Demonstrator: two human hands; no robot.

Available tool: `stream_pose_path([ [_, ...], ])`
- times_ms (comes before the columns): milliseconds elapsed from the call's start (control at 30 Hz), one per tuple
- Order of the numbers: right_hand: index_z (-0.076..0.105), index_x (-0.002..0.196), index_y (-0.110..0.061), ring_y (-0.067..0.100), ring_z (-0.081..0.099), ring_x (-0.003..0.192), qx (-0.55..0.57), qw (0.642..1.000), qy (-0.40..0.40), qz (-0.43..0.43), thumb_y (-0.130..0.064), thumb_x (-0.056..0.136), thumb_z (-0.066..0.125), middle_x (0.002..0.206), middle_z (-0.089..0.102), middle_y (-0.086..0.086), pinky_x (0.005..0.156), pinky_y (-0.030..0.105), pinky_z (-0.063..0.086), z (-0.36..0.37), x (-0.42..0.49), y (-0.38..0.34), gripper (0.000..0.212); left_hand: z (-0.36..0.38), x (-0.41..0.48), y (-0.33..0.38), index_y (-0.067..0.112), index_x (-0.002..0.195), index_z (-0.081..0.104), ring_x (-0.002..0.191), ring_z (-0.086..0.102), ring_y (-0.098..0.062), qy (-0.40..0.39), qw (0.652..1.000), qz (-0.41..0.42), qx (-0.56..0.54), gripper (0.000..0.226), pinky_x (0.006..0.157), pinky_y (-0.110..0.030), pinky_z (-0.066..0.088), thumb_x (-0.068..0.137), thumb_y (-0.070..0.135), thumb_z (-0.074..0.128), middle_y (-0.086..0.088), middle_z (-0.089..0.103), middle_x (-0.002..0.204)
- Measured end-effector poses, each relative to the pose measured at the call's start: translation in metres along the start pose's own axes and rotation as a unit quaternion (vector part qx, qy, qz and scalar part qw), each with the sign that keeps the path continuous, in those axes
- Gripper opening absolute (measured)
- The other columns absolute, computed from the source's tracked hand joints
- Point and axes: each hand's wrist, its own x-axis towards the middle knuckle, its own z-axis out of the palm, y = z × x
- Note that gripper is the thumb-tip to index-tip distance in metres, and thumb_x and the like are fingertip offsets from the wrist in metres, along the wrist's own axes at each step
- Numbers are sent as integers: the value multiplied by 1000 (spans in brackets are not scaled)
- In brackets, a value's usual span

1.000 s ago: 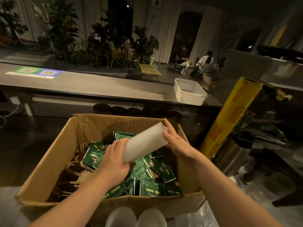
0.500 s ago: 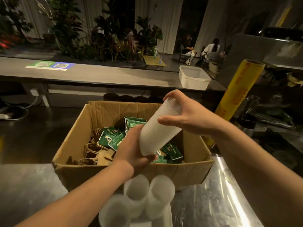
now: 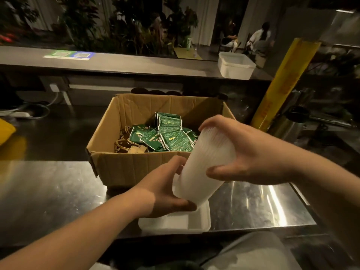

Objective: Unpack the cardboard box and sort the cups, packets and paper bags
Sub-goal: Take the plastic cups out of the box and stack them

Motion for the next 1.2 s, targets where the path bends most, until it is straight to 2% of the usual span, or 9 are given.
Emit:
stream_pose_path([
  [133, 28, 143, -47, 3, 46, 116, -32, 999, -34, -10, -48, 77, 82, 136, 38, -24, 83, 13, 47, 34, -4, 5, 85, 15, -5, -12, 50, 143, 34, 131, 46, -13, -45, 994, -19, 99, 98, 108, -49, 48, 61, 67, 85, 20, 49, 142],
  [267, 29, 144, -42, 5, 45, 115, -42, 997, -59, -31, -45, 78, 82, 135, 37, -20, 89, 17, 48, 70, 5, 17, 85, 17, -4, -14, 41, 148, 36, 145, 24, -17, -83, 962, 23, 261, 85, 121, -45, 25, 76, 70, 72, 14, 41, 149],
  [433, 29, 144, -42, 10, 45, 118, -63, 992, -91, -57, -45, 79, 81, 135, 39, -13, 97, 30, 51, 90, 12, 34, 84, 10, -1, -37, 44, 156, 21, 152, -1, -13, -76, 962, 77, 250, 97, 126, -44, 10, 77, 66, 74, 18, 15, 160],
  [633, 26, 146, -44, 12, 42, 116, -93, 986, -99, -95, -44, 82, 78, 134, 40, -8, 96, 31, 50, 114, 22, 50, 82, -2, 16, -39, 38, 152, 31, 146, 20, -8, -124, 958, 78, 248, 99, 125, -40, 14, 70, 71, 76, 17, 31, 155],
  [767, 26, 148, -44, 10, 41, 118, -98, 981, -106, -132, -45, 83, 79, 139, 39, -11, 97, 25, 46, 123, 26, 50, 85, -2, 18, -48, 34, 155, 30, 152, 11, -9, -162, 947, 67, 269, 96, 128, -41, 3, 76, 70, 73, 15, 29, 160],
  [833, 29, 150, -37, 13, 42, 124, -118, 974, -122, -148, -42, 84, 79, 146, 37, -8, 102, 29, 46, 126, 27, 49, 83, -3, 18, -49, 33, 154, 34, 153, 11, -11, -167, 937, 81, 296, 91, 128, -40, 0, 79, 72, 68, 14, 32, 160],
  [967, 29, 152, -32, 21, 42, 129, -159, 966, -151, -139, -37, 85, 79, 151, 34, -2, 106, 36, 46, 135, 30, 53, 85, -3, 20, -47, 32, 150, 37, 143, 30, -13, -174, 918, 91, 345, 89, 127, -42, 2, 78, 78, 61, 12, 48, 148],
  [1100, 30, 152, -29, 21, 44, 128, -155, 966, -166, -120, -41, 84, 79, 149, 37, -2, 105, 36, 42, 140, 39, 58, 84, -2, 20, -44, 31, 141, 42, 127, 45, -11, -171, 921, 81, 341, 85, 126, -49, 3, 75, 82, 60, 15, 56, 130],
  [1200, 26, 153, -25, 28, 27, 145, -258, 944, -154, -134, -54, 86, 73, 156, 32, 3, 110, 48, 30, 146, 43, 62, 87, -2, 19, -46, 30, 151, 32, 132, 43, -12, -169, 921, 68, 345, 98, 125, -51, 1, 74, 85, 56, 13, 53, 139],
])
